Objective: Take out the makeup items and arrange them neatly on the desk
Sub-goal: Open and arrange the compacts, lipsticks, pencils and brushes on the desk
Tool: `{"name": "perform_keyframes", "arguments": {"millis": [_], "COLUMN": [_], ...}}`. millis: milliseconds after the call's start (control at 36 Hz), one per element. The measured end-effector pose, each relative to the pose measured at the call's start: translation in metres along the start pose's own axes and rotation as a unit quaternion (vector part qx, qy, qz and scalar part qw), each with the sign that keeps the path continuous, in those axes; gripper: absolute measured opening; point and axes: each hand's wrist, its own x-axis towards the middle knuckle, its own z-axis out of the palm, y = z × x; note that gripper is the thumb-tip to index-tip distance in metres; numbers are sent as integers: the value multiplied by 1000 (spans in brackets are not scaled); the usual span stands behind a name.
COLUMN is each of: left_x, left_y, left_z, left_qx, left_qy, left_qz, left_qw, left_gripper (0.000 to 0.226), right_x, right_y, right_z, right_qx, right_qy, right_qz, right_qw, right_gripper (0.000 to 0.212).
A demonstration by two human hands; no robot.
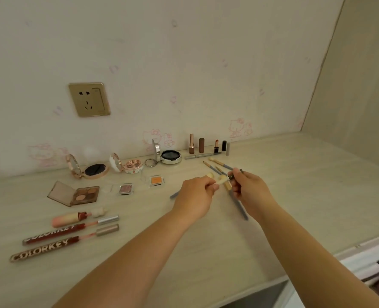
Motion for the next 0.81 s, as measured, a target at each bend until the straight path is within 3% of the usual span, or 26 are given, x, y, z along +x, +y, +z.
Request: {"name": "perform_keyframes", "arguments": {"millis": [111,222,278,333,389,444,472,528,611,667,806], "left_x": [-4,1,8,13,16,16,18,34,69,89,132], "left_y": [1,6,7,5,-4,-20,-28,-38,-40,-41,-48], "left_z": [-7,-26,-33,-40,-52,-68,-74,-82,-66,-48,-20], "left_qx": [94,75,4,-140,-281,-344,-341,-270,-70,17,76], "left_qy": [8,-36,-62,-106,-149,-147,-126,-72,-30,-18,26], "left_qz": [16,5,-18,-83,-183,-257,-271,-241,-115,-55,-55], "left_qw": [995,997,998,981,930,891,891,930,991,998,995], "left_gripper": [32,35,34,35,33,31,30,31,28,22,20], "right_x": [-1,5,10,18,37,59,67,82,100,117,158], "right_y": [0,-6,-7,-13,-24,-34,-36,-34,-22,-15,-1], "right_z": [5,7,13,15,-1,-34,-49,-57,-31,-23,-23], "right_qx": [98,108,109,130,250,341,320,225,16,-36,-60], "right_qy": [-20,-43,-57,-47,13,77,96,95,86,96,95], "right_qz": [15,-25,-41,-46,-22,-35,-60,-109,-130,-129,-100], "right_qw": [995,993,992,989,968,936,941,964,988,986,989], "right_gripper": [27,27,26,27,28,31,32,32,25,20,22]}}
